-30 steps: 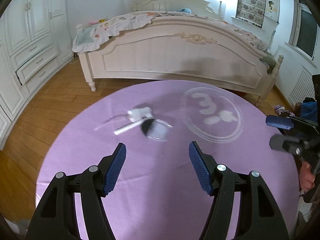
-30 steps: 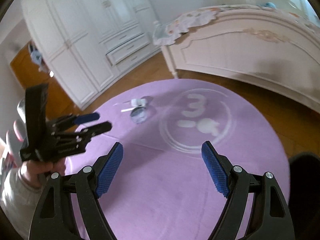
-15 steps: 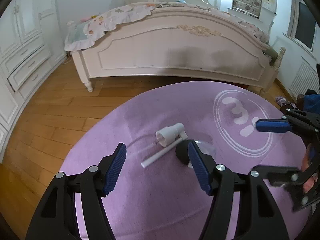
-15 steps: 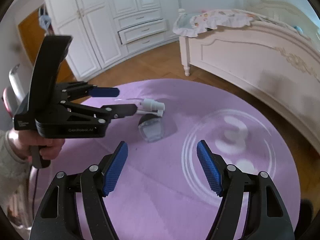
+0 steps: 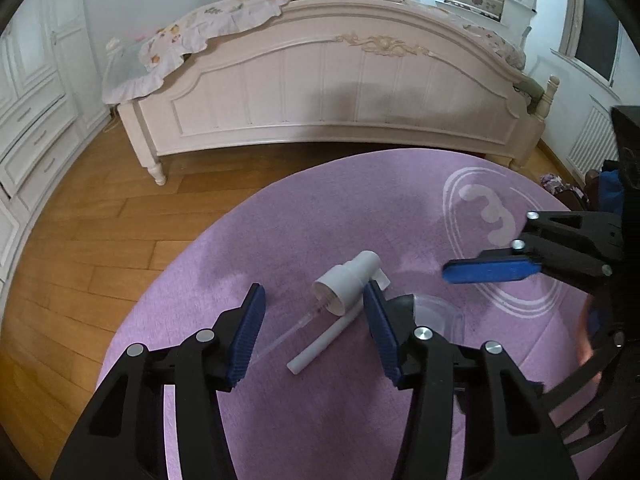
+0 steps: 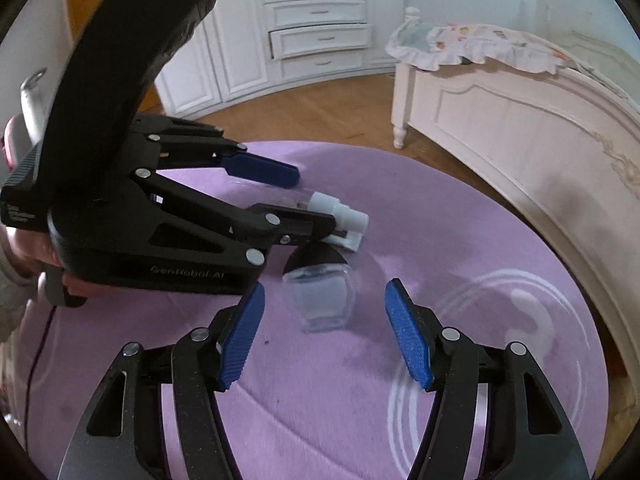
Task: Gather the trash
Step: 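Grasp the white spray bottle with the left tool while the right tool grasps the clear cup, then carry the spray bottle and clear cup with both tools over the bin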
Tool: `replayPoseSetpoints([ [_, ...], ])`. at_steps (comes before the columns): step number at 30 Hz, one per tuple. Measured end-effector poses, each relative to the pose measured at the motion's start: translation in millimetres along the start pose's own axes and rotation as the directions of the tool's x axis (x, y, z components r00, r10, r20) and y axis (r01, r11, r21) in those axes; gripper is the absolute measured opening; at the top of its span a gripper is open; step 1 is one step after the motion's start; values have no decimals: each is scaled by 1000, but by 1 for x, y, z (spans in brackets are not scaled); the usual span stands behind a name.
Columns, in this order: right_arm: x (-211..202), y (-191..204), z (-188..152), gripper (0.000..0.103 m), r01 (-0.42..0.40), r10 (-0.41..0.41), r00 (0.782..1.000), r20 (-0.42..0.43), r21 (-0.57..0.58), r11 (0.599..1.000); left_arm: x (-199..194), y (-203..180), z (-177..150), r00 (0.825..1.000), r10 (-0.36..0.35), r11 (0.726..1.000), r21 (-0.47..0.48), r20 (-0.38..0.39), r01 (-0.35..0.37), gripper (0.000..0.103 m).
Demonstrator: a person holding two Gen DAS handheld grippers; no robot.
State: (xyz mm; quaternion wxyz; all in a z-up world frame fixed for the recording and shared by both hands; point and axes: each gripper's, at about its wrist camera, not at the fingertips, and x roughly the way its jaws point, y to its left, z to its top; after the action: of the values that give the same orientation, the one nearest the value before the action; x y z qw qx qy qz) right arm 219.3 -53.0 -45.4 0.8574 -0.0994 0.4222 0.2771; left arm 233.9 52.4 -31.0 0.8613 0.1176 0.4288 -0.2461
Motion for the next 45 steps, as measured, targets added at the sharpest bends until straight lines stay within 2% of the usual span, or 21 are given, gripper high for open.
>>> replayPoseSetpoints([
  [2, 7, 1, 1, 52, -10, 10, 1000, -16, -12, 1000, 1, 1, 1, 1000, -3, 1000, 2, 4, 3, 50],
  [4, 10, 4, 2, 41, -4, 4, 1000, -14, -32, 999, 1, 1, 1, 1000, 6, 1000, 7, 9, -6, 45],
  [7, 9, 2, 3, 41, -27, 27, 999, -21, -11, 1000, 2, 2, 1, 1000, 17, 1000, 5, 15, -17, 29],
  [13, -8, -18, -5, 41, -62, 64, 998, -17, 101, 993, -2, -5, -4, 999, 43, 999, -23, 22, -43, 27],
  [18, -42, -33, -23, 41, -85, 81, 996, 34, 182, 979, -12, -14, -9, 998, 49, 997, -57, 27, -47, 27],
  [21, -66, -43, -39, 41, -105, 89, 993, 77, 234, 966, -24, -26, -9, 999, 23, 997, -74, 43, -20, 27],
  [26, -107, -65, -69, 41, -102, 60, 988, 141, 316, 943, -45, -77, -5, 997, -13, 999, -40, 73, 16, 27],
  [31, -149, -94, -116, 41, -74, -6, 982, 190, 411, 908, -56, -140, 4, 994, -41, 999, 1, 99, 41, 27],
  [38, -194, -146, -191, 41, 20, -152, 970, 192, 556, 831, -47, -230, 20, 984, -140, 988, 80, 108, 132, 27],
  [45, -229, -177, -272, 41, 91, -271, 948, 164, 677, 730, -18, -324, 31, 967, -248, 953, 195, 57, 233, 27],
])
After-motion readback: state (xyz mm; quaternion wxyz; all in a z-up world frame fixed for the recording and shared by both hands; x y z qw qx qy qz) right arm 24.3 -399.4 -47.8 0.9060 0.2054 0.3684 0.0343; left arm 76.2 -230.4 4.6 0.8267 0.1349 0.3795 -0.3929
